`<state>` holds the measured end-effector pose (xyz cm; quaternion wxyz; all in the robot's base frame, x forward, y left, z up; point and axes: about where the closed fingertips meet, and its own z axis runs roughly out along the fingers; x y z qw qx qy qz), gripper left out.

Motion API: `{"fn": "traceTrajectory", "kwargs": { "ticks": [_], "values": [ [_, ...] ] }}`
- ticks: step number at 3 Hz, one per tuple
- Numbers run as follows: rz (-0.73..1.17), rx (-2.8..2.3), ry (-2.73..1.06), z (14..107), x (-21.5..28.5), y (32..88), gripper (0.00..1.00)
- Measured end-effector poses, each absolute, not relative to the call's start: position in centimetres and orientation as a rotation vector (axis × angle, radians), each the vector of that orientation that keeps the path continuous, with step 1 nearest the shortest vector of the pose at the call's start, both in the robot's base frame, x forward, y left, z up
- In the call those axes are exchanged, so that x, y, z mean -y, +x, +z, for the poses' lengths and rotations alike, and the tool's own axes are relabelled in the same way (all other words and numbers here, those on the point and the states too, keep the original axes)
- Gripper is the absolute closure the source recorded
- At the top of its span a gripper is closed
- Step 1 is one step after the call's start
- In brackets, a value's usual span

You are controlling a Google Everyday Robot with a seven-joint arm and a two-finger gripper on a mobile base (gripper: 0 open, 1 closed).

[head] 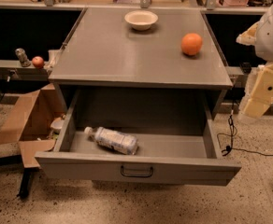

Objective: Pick blue plastic bottle from top drawer and place on counter

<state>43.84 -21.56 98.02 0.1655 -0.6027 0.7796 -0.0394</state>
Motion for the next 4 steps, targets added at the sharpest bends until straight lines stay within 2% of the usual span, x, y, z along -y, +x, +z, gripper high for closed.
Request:
{"fn": "traceTrajectory", "kwargs": {
  "ticks": [2,3,4],
  "values": [
    [-0.075,-2.217,-1.722,97.5,20.4,43.8,0.0],
    [-0.008,-2.173,-1.712,96.8,15.9,42.9,0.0],
    [0.106,-2.144,-1.763,90.1,8.4,41.6,0.0]
  ]
}}
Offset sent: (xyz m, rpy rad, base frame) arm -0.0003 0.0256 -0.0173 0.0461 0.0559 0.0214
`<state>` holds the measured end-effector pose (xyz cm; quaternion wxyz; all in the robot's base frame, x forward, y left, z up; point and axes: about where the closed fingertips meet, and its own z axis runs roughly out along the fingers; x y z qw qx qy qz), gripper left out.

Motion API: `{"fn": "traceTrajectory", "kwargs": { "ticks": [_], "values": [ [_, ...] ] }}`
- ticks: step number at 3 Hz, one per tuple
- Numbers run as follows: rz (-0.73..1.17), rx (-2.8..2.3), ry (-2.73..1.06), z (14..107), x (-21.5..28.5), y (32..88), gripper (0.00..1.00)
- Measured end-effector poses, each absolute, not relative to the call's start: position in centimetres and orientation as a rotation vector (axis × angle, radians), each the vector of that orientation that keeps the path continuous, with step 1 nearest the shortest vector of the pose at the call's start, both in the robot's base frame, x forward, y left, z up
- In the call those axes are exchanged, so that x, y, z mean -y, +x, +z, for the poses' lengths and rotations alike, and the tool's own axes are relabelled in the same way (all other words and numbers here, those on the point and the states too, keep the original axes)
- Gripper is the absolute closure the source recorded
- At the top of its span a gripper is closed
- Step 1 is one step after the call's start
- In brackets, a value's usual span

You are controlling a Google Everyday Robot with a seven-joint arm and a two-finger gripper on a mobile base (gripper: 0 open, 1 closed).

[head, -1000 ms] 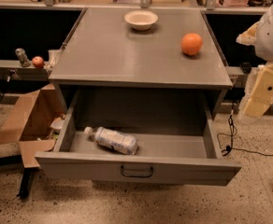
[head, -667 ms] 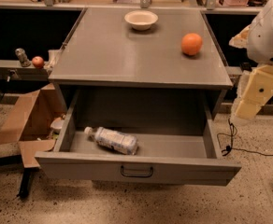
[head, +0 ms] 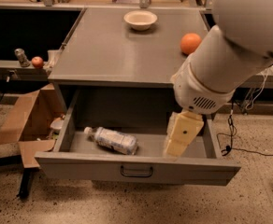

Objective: Pick blue plastic bottle from top drawer and place on counter

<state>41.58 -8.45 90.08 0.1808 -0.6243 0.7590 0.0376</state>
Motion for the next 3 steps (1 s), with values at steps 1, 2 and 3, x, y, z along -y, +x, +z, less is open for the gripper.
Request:
{"fn": "traceTrajectory", "kwargs": {
  "ticks": [1,2,3],
  "values": [
    [0.105,-2.142,-1.763,90.2,8.4,41.6,0.0],
    [0.094,-2.166,-1.771,89.5,7.9,41.7,0.0],
    [0.155,-2.189,-1.78,85.9,5.4,42.6,0.0]
  ]
}}
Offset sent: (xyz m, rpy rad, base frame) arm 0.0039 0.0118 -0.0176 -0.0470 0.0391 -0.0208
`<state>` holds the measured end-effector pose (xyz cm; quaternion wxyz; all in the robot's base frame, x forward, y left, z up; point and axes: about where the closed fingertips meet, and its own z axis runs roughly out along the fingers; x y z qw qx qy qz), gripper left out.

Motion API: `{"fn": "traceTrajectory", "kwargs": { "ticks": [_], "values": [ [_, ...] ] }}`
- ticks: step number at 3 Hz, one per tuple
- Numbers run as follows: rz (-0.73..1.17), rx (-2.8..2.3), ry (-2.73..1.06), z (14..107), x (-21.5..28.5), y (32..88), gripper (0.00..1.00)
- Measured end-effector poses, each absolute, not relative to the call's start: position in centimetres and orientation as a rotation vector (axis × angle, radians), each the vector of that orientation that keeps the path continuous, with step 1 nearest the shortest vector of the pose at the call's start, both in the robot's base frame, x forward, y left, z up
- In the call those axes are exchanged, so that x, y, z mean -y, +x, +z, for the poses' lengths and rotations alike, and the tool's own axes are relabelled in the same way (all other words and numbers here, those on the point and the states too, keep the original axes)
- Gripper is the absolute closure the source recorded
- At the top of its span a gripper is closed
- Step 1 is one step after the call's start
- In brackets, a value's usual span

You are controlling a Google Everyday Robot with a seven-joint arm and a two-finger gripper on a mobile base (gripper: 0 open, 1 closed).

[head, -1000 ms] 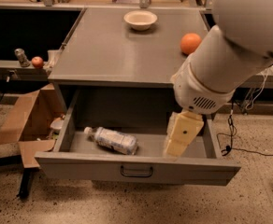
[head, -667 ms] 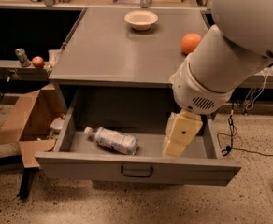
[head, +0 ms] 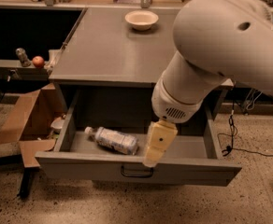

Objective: Pick blue plastic bottle from top drawer and place on counter

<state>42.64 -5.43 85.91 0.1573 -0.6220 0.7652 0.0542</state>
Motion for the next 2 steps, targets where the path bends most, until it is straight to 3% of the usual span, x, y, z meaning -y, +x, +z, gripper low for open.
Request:
{"fn": "traceTrajectory", "kwargs": {
  "ticks": [2],
  "values": [
    [0.258,-2.262,-1.664,79.4,1.0,45.4,0.0]
  ]
}}
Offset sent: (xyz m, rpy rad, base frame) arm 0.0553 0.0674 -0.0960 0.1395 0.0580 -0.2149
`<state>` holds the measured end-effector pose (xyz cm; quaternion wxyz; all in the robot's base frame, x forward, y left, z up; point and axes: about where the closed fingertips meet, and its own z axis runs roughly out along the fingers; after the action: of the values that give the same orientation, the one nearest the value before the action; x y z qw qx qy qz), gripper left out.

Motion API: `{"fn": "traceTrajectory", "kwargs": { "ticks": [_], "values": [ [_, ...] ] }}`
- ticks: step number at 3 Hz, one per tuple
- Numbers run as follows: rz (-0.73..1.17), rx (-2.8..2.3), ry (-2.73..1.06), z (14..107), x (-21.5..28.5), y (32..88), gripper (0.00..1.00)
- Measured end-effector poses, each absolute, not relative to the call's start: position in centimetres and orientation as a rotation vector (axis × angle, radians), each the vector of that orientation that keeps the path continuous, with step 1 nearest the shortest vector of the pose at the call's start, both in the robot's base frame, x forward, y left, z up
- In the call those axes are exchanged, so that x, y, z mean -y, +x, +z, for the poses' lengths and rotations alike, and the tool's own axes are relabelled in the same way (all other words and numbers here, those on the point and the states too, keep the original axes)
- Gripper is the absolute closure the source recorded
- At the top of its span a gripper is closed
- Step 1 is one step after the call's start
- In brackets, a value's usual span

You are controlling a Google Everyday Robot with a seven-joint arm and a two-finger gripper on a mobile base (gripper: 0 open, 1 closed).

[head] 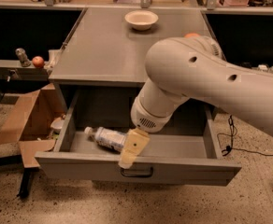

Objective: Pick blue plastic bottle from top drawer and place on counter

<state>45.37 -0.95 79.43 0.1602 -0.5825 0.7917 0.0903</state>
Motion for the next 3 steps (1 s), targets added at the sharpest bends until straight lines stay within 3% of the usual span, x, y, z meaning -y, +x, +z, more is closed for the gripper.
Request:
{"fn": "traceTrajectory", "kwargs": {
  "ticks": [2,3],
  "values": [
    [0.391,-2.368,-1.317,75.0,-1.1,51.0,0.0],
    [0.391,-2.368,-1.317,75.0,-1.1,51.0,0.0]
  ]
}}
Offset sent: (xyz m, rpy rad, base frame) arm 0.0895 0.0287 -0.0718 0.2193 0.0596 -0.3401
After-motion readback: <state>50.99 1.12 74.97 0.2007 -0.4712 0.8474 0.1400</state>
